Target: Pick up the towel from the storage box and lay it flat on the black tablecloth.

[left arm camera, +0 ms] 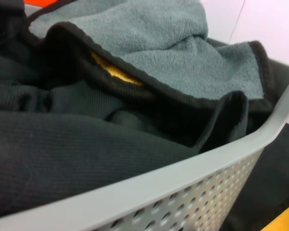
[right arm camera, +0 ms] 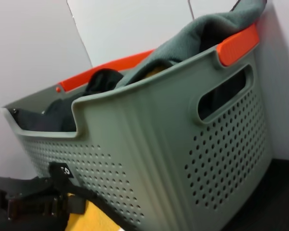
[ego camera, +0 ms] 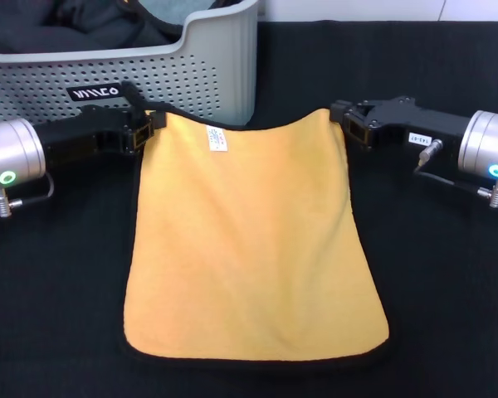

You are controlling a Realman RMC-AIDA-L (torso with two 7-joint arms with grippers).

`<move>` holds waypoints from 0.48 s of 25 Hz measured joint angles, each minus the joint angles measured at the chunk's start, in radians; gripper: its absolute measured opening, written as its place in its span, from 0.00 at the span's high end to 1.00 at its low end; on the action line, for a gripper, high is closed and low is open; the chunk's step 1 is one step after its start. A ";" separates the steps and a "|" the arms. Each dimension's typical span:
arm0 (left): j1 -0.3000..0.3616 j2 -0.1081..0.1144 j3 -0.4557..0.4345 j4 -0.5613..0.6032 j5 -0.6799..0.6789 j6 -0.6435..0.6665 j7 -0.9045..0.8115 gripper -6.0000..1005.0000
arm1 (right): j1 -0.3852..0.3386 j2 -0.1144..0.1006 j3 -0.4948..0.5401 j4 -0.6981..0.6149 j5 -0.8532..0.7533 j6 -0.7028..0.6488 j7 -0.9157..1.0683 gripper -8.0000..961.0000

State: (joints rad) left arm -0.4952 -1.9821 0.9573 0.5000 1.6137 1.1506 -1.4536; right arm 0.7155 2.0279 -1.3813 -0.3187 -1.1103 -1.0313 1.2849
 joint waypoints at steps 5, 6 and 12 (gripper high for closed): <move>0.001 0.003 0.000 0.000 0.002 0.007 -0.017 0.86 | -0.006 0.000 -0.006 -0.015 0.001 0.047 0.005 0.94; 0.003 0.004 0.000 0.000 0.003 0.007 -0.018 0.86 | -0.006 0.000 -0.006 -0.016 0.002 0.064 0.005 0.91; 0.014 0.007 0.000 0.001 -0.002 0.020 -0.019 0.63 | -0.021 0.000 0.002 -0.031 0.013 0.080 0.001 0.71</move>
State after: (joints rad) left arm -0.4809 -1.9749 0.9572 0.5010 1.6116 1.1708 -1.4722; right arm 0.6943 2.0280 -1.3790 -0.3493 -1.0977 -0.9510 1.2858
